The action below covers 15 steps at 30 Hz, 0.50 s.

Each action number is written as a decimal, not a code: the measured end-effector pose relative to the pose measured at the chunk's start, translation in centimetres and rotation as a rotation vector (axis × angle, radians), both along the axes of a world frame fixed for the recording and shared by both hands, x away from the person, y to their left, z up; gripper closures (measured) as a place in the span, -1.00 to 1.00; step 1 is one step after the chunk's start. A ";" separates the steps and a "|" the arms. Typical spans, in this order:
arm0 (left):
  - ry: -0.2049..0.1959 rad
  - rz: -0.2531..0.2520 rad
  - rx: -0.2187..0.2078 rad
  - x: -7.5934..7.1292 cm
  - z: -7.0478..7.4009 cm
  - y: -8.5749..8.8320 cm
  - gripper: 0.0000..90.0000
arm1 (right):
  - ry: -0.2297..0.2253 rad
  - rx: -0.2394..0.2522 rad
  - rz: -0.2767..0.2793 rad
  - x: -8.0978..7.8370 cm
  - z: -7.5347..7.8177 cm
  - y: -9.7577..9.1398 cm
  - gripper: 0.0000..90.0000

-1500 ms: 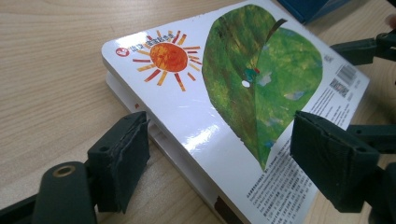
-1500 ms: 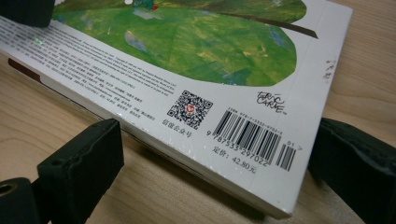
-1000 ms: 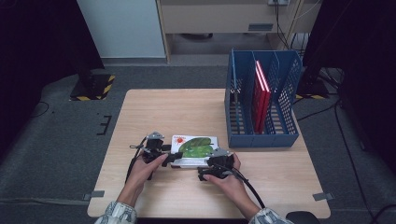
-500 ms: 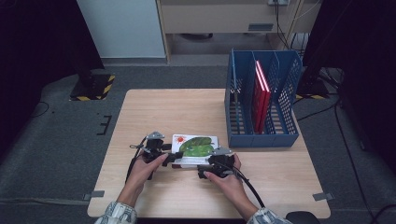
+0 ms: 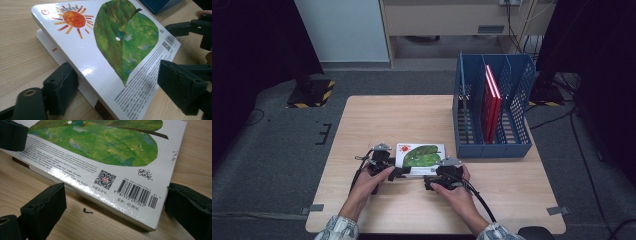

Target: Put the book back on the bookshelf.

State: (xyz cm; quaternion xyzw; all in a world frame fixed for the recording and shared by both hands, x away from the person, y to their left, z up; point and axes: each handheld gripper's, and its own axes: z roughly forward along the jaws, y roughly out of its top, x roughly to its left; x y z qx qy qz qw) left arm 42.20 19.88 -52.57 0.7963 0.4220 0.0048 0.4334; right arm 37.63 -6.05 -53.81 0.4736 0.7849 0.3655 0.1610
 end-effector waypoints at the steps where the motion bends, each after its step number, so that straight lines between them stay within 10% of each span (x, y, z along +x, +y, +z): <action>1: -0.005 0.001 0.006 0.0 0.0 0.0 -0.57 | 0.000 -0.002 0.003 0.0 0.0 0.0 -0.92; 8: -0.018 0.001 0.024 -0.1 0.0 0.1 -0.49 | -0.017 -0.058 0.058 -0.3 0.2 -0.6 -0.89; 15: -0.019 0.001 0.026 -0.1 0.0 0.1 -0.48 | -0.028 0.011 0.050 1.0 2.0 -2.7 -0.75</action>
